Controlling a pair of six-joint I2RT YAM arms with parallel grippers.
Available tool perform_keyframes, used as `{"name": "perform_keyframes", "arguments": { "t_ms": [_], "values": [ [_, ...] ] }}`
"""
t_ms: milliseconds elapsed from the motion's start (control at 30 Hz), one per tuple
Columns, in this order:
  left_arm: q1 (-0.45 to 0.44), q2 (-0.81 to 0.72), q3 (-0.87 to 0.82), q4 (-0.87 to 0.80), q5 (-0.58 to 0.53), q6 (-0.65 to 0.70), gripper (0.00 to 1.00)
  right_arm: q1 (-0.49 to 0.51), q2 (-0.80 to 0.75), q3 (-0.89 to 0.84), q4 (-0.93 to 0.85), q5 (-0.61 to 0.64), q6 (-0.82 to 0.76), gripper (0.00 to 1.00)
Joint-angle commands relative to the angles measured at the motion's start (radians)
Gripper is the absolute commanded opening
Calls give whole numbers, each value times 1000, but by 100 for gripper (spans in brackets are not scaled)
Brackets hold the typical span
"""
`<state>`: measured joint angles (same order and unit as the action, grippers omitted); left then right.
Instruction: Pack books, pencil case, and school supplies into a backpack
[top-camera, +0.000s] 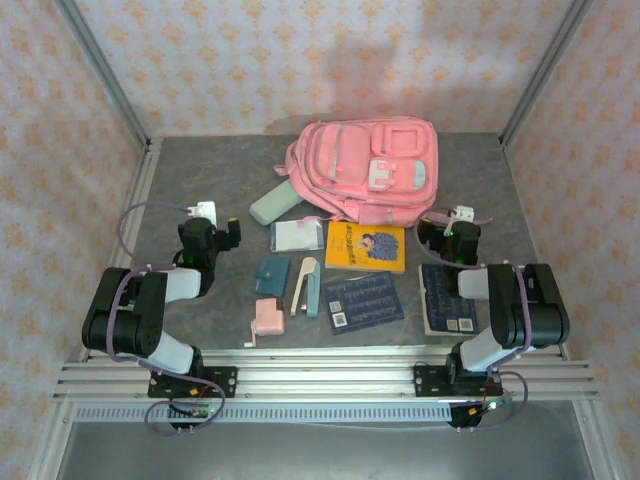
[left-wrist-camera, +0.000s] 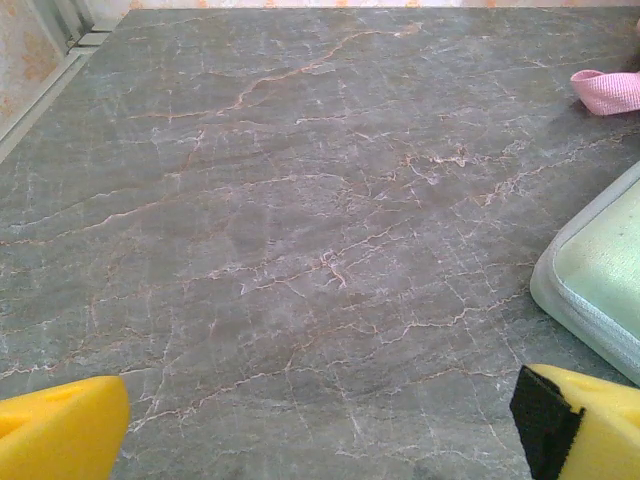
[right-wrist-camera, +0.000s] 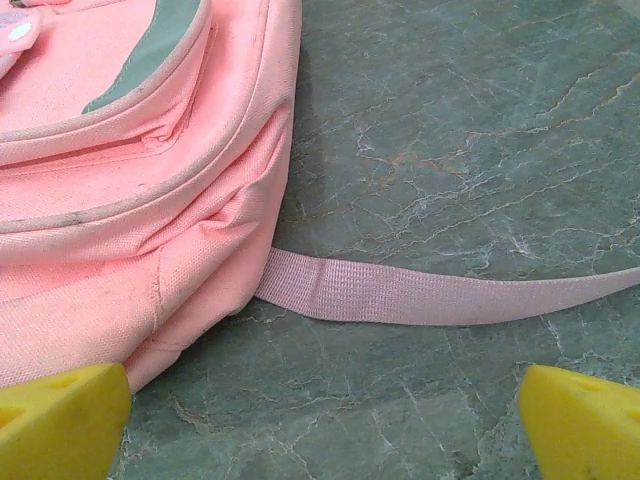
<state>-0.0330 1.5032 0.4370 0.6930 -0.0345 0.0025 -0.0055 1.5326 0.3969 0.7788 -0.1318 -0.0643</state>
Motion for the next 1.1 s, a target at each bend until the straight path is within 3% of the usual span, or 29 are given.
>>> {"name": "perform_keyframes", "arguments": {
  "t_ms": [0,1000,1067],
  "values": [
    [-8,-17,17,-7,-15,24,100,0,-8,17,14,-7,-13,99],
    [-13,-20,13,2,-23,27,100,0,-10,14,18,-4,-11,99],
    [-27,-72,51,-104,-29,42,100,-1,-13,12,24,2,-8,99]
  ]
}}
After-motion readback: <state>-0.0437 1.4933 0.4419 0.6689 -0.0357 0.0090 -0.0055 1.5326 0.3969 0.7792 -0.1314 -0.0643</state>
